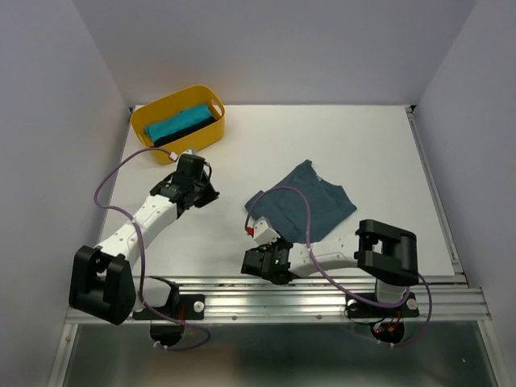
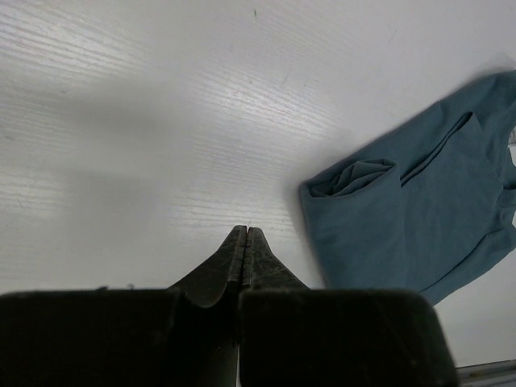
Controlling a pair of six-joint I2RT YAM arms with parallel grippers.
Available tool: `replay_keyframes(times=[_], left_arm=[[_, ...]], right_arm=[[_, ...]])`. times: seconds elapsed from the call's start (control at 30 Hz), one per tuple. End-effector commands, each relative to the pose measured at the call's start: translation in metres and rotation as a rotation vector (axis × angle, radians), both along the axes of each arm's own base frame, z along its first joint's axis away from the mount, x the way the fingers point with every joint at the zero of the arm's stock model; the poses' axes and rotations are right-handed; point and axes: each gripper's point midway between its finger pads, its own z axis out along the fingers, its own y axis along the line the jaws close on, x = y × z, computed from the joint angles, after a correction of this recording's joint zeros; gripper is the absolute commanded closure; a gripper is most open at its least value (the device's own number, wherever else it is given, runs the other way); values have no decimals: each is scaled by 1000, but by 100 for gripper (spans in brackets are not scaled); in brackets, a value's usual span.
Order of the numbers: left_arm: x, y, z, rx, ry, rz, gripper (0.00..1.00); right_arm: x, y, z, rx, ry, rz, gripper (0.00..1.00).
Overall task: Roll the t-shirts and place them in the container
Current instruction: Roll the T-shirt to the center of the board.
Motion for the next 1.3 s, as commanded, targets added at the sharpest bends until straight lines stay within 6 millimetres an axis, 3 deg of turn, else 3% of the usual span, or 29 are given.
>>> replay_keyframes(times=[0.0, 0.07, 0.33, 0.63, 0.77, 0.8, 0.9, 0.93, 1.0, 1.13, 1.27], left_arm=[[0, -2, 11, -21, -41, -4, 94], [0, -2, 11, -19, -45, -7, 94], [-4, -13, 13, -51, -39, -77, 92], [-9, -23, 18, -69, -56, -147, 87], [-16, -28, 21, -83, -63, -175, 69], [-19, -29, 22, -90, -64, -177, 51], [-29, -39, 18, -110, -55, -205, 20], [-35, -47, 16, -119, -47, -230, 16], [-40, -58, 11, -141, -40, -249, 11], [-45, -86, 5, -245, -20, -210, 11], [-39, -96, -6, -331, -37, -161, 11]], right_arm=[[4, 17, 3, 134, 27, -22, 94], [2, 23, 6, 190, 59, -22, 99], [-13, 49, 21, 513, 247, -27, 99], [-17, 62, 28, 744, 435, -40, 99], [-18, 68, 33, 856, 497, -33, 99], [-20, 70, 35, 885, 523, -29, 99], [-18, 67, 34, 917, 539, -40, 99], [-19, 68, 35, 922, 542, -37, 99], [-21, 66, 32, 923, 549, -38, 99], [-20, 65, 31, 932, 553, -42, 99], [-19, 64, 33, 942, 556, -40, 99]])
